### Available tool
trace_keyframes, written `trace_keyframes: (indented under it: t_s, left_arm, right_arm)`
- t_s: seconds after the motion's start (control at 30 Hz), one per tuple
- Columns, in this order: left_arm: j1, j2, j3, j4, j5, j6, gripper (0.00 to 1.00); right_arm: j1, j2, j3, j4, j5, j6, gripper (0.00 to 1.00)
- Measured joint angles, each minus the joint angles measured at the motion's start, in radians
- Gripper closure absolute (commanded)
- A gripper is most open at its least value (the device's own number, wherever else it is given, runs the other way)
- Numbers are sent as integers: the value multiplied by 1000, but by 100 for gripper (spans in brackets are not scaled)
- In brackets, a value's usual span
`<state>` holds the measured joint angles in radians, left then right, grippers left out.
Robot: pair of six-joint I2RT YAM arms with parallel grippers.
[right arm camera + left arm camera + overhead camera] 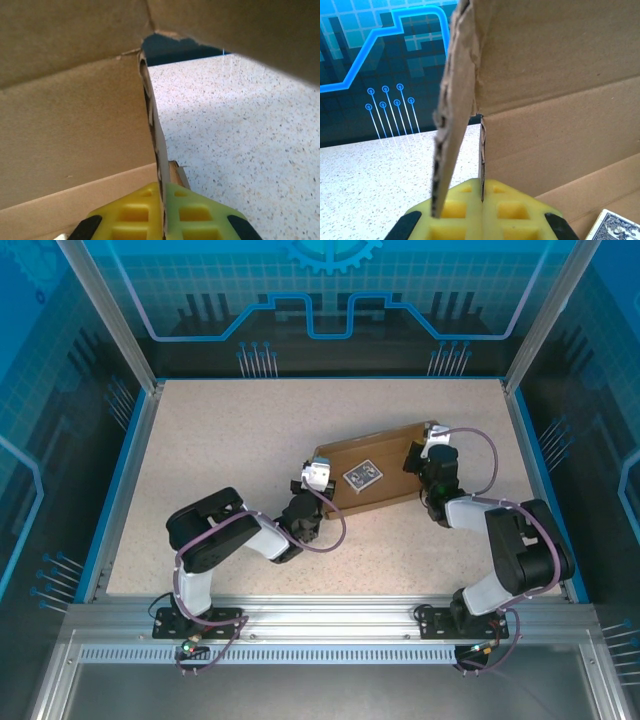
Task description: Fold the paper box
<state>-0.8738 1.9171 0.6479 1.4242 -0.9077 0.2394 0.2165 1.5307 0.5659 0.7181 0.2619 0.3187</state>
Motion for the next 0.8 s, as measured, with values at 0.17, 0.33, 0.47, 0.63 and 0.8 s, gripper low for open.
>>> trace_keyframes:
  t_s: [0.17, 0.33, 0.47, 0.63, 0.8]
  left_arm:
    - [-3, 0, -13, 22, 14, 19, 100]
    - [-4, 0, -24, 43, 27, 49, 100]
    - [-8, 0, -25, 45, 42, 57, 100]
    - [-8, 0, -29, 48, 49, 68, 100]
    - [-8, 0, -29, 48, 49, 79, 100]
  right_arm:
    - [4, -14, 0, -64, 9, 24, 89]
    - [8, -18, -1, -153, 4, 38, 84]
    - [8, -31, -1, -215, -6, 47, 77]
    - [8, -101, -1, -272, -15, 48, 69]
    - [5, -228, 1, -376, -37, 40, 62]
